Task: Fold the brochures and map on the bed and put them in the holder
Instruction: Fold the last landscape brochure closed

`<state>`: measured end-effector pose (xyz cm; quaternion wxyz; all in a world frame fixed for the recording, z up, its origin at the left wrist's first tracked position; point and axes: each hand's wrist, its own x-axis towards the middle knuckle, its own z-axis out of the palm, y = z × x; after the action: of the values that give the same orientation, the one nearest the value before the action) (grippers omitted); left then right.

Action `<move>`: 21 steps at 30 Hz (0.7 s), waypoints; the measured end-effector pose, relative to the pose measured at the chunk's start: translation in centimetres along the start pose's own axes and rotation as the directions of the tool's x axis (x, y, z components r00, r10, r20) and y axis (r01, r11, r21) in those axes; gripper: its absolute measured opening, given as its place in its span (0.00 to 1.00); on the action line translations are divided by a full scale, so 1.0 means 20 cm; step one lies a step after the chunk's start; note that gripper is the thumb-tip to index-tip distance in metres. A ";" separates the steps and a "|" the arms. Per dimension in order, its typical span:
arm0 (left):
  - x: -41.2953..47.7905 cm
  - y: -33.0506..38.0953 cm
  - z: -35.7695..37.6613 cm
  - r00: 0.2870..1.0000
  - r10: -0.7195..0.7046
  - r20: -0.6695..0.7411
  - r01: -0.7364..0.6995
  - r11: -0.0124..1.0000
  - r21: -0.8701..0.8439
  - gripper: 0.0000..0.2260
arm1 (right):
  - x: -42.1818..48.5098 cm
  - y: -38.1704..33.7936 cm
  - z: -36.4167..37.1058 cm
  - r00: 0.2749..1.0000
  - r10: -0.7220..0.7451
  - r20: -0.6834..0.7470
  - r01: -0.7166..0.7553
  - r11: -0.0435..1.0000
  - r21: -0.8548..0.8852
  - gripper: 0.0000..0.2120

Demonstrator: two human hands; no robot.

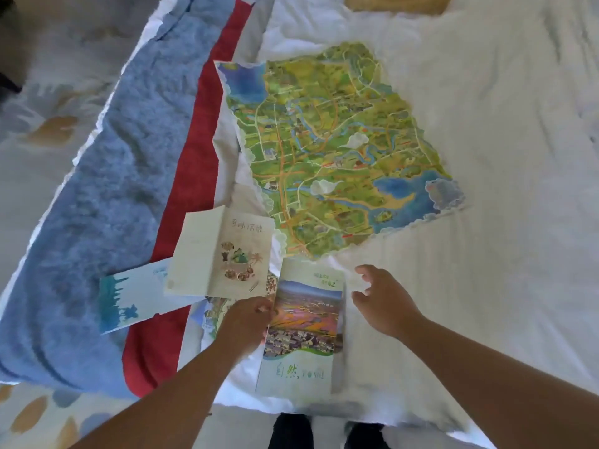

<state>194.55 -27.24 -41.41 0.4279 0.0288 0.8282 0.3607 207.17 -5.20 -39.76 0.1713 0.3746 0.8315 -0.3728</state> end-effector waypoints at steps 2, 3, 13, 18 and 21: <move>0.08 -0.07 0.04 0.999 -0.015 0.030 0.013 0.998 0.061 0.07 | 0.02 0.06 0.11 0.999 0.027 0.020 -0.027 0.999 -0.027 0.24; 0.11 -0.09 0.07 0.999 -0.024 0.039 0.020 0.995 0.094 0.07 | 0.03 0.09 0.15 0.999 0.037 0.033 -0.035 0.998 -0.043 0.24; 0.37 -0.29 0.35 0.996 -0.092 0.003 0.091 0.984 0.153 0.05 | 0.14 0.28 0.49 0.988 -0.010 0.154 0.034 0.988 -0.151 0.35; 0.38 -0.32 0.43 0.997 0.044 -0.071 -0.008 0.895 0.445 0.11 | 0.17 0.31 0.58 0.980 -0.049 0.192 0.086 0.979 -0.187 0.41; 0.36 -0.32 0.45 0.989 0.107 -0.101 -0.046 0.877 0.479 0.06 | 0.17 0.30 0.62 0.982 -0.064 0.179 0.100 0.975 -0.198 0.41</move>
<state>198.24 -24.27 -53.60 0.3405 0.1431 0.9146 0.1644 209.61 -10.21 -52.91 0.2646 0.2867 0.8626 -0.3222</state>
